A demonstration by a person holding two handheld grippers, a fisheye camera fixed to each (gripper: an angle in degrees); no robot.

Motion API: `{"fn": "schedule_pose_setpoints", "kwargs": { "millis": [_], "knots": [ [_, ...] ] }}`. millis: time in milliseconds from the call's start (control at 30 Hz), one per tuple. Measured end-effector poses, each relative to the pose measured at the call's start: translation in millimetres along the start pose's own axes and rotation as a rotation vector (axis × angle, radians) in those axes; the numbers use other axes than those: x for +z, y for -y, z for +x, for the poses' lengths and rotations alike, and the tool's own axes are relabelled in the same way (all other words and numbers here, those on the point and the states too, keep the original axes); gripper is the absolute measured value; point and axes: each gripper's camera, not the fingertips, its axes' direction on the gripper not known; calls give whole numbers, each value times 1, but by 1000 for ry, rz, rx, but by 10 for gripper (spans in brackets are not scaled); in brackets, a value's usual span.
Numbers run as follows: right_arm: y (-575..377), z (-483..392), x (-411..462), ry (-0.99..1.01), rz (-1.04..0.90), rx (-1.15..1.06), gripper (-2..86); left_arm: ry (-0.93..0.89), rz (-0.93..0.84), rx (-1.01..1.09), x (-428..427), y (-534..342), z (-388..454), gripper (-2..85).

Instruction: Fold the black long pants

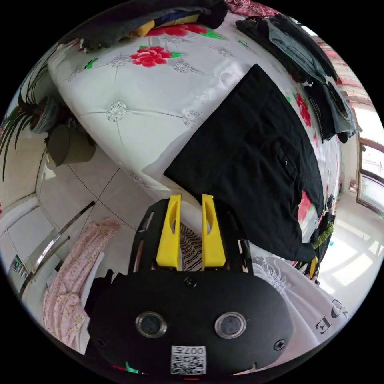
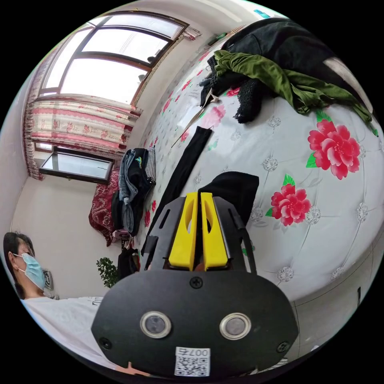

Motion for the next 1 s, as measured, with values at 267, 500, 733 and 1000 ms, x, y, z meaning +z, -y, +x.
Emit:
{"fn": "schedule_pose_setpoints", "kwargs": {
  "millis": [267,500,733,1000],
  "knots": [
    [-4,24,13,52,29,63,-1,-302,65,67,-13,9,-10,-8],
    [0,21,7,127,122,136,-1,-676,273,86,-71,25,-3,-9],
    [78,-53,95,39,217,75,4,-491,364,37,-55,153,120,-1],
    [160,-109,301,-331,34,-157,26,-101,438,101,-11,220,253,23]
  ]
}}
